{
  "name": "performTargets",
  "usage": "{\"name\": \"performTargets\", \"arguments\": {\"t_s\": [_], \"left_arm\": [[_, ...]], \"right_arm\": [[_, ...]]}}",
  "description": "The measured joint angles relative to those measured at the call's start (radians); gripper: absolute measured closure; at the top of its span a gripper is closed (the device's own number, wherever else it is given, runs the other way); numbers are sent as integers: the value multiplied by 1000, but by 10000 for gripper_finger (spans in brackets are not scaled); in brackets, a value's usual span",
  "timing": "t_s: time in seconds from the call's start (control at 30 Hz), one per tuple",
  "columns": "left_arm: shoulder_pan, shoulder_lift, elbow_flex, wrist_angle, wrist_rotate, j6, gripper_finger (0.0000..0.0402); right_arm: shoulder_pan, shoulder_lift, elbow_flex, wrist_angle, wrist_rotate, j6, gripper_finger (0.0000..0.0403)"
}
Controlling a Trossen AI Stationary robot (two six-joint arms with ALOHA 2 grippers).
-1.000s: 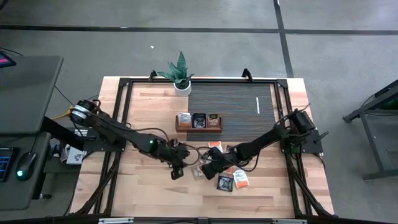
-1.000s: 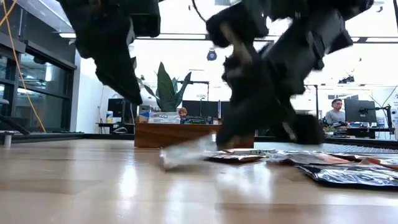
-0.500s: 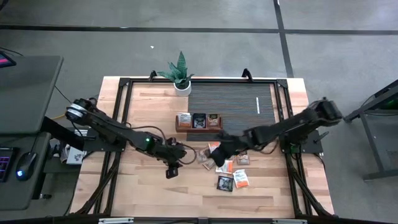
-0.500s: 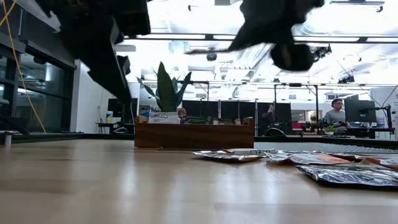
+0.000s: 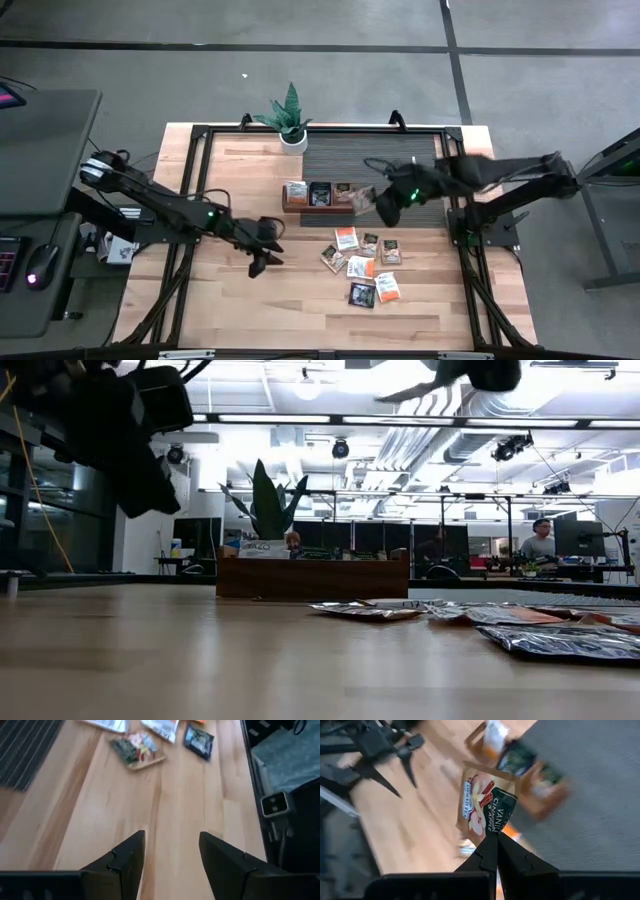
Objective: Pick & Place Tea
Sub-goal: Put the brown tea bag into the right section of the wooden organizer
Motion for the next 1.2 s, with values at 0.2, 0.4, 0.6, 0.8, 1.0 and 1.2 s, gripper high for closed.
{"name": "performTargets", "arguments": {"t_s": [0.2,0.4,0.6,0.8,1.0,1.2], "left_arm": [[42,-74,-94,151,92,-4,216],[93,-156,-183,278,197,-21,216],[104,-197,-222,386,221,-49,216],[111,-201,-227,424,229,-51,216],[110,-201,-227,443,204,-63,216],[110,-201,-227,488,172,-107,216]], "right_arm": [[-111,109,287,-189,9,-249,402],[-167,278,537,-290,6,-491,402],[-177,458,761,-401,12,-620,402],[-177,583,922,-512,73,-716,403],[-198,636,959,-571,102,-819,403],[-224,668,958,-594,121,-889,403]]}}
